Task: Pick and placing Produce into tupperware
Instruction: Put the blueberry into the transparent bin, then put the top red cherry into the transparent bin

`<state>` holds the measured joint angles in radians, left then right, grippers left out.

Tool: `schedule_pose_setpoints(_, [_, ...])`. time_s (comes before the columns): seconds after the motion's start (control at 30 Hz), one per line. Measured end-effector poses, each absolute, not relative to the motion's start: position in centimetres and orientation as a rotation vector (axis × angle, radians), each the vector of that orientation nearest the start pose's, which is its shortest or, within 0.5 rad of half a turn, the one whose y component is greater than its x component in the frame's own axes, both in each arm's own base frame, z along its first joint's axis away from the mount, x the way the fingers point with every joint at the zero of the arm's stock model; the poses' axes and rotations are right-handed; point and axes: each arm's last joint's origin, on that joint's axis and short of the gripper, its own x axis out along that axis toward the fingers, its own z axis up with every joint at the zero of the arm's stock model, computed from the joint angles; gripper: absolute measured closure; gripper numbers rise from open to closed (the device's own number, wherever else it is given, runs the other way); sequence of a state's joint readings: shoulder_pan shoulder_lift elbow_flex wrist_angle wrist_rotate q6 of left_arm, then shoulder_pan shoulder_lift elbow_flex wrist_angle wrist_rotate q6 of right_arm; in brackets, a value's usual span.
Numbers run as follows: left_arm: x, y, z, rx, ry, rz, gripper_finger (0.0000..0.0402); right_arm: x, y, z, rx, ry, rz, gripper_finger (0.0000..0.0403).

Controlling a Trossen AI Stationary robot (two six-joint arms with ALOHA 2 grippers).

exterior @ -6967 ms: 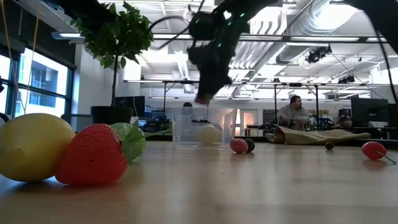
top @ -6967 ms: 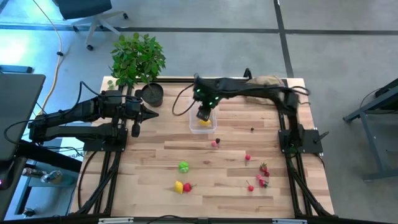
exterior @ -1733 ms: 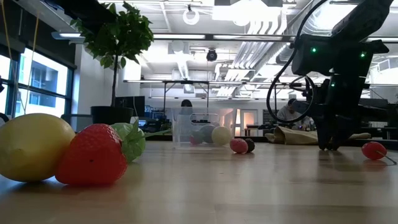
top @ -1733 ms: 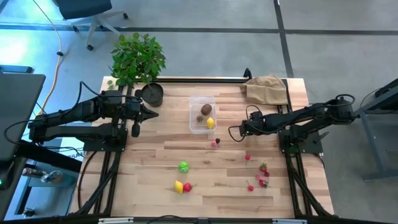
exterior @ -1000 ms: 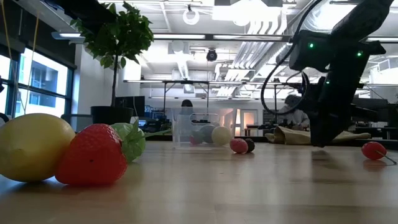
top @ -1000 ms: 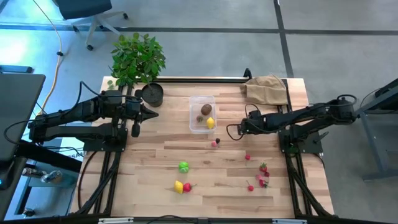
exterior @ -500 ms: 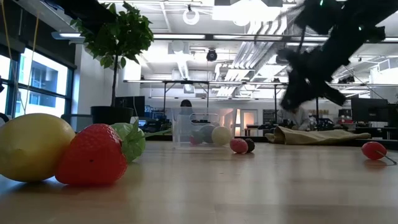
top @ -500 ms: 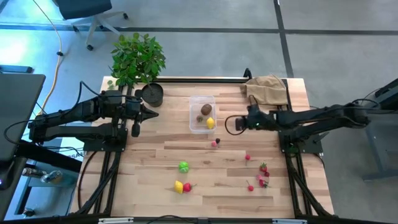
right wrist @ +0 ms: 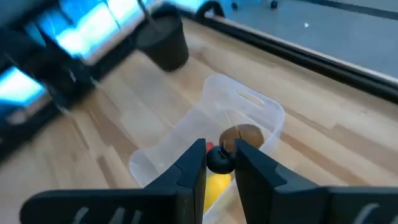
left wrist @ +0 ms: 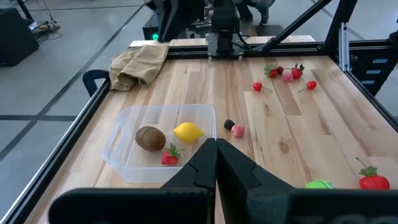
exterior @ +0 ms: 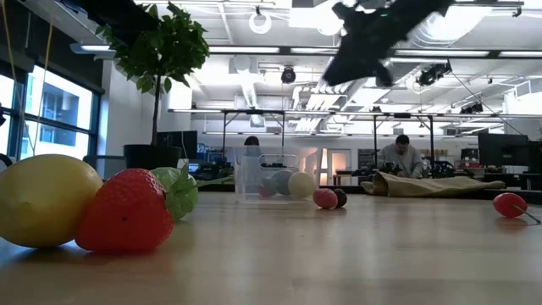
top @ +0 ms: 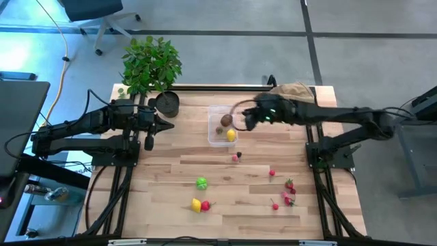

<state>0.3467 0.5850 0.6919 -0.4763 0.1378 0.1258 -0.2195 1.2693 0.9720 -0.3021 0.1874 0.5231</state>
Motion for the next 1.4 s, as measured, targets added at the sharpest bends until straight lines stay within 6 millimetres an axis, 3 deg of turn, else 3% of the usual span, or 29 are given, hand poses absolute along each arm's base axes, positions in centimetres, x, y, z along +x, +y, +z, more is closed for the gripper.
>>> schedule_pose_setpoints(0.17, [12.1, 3.9, 30.0, 0.035, 0.371, 0.183, 0.0401, 31.6, -8.2, 28.0, 0.391, 0.724, -0.476, 0.0341])
schedule_pose_setpoints(0.37, [12.1, 3.9, 30.0, 0.036, 0.37, 0.184, 0.0401, 37.1, -9.5, 24.2, 0.289, 1.021, -0.42, 0.0341])
schedule_pose_setpoints(0.6, [12.1, 3.9, 30.1, 0.036, 0.369, 0.184, 0.0401, 41.0, -10.3, 20.7, 0.278, 1.206, -0.353, 0.0341])
schedule_pose_setpoints(0.77, [12.1, 3.9, 30.1, 0.036, 0.369, 0.184, 0.0401, 41.8, -10.5, 19.6, 0.296, 1.238, -0.333, 0.0341])
schedule_pose_setpoints(1.07, [12.1, 3.9, 30.1, 0.036, 0.369, 0.184, 0.0401, 41.6, -11.0, 19.6, 0.327, 1.239, -0.335, 0.034])
schedule_pose_setpoints(1.4, [12.1, 3.9, 30.1, 0.036, 0.369, 0.184, 0.0401, 41.5, -11.1, 19.5, 0.34, 1.25, -0.354, 0.0295])
